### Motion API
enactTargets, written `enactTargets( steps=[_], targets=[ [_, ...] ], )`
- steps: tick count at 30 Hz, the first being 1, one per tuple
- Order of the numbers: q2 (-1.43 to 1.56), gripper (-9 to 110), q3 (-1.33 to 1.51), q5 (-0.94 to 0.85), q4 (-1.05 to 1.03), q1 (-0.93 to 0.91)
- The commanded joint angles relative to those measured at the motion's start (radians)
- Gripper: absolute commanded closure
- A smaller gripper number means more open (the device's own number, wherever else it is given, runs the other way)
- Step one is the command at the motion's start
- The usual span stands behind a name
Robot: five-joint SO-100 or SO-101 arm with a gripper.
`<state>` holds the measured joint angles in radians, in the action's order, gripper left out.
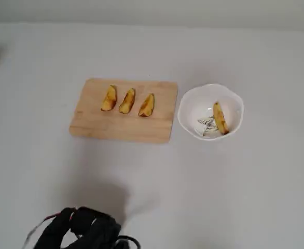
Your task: Pick up the leftmost apple slice from the cutting board and place it into the bowl
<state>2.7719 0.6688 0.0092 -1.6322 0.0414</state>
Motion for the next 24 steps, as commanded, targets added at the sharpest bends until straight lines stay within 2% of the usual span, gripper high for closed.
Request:
enactTargets(
  steps=[1,13,24],
  targets=[
    [0.408,101,0.661,0.018,0.314,-0.011],
    [0.48,101,1.374,0.003,0.495,0.132],
    [0.552,101,1.974,-0.069,0.75,0.11]
  ],
)
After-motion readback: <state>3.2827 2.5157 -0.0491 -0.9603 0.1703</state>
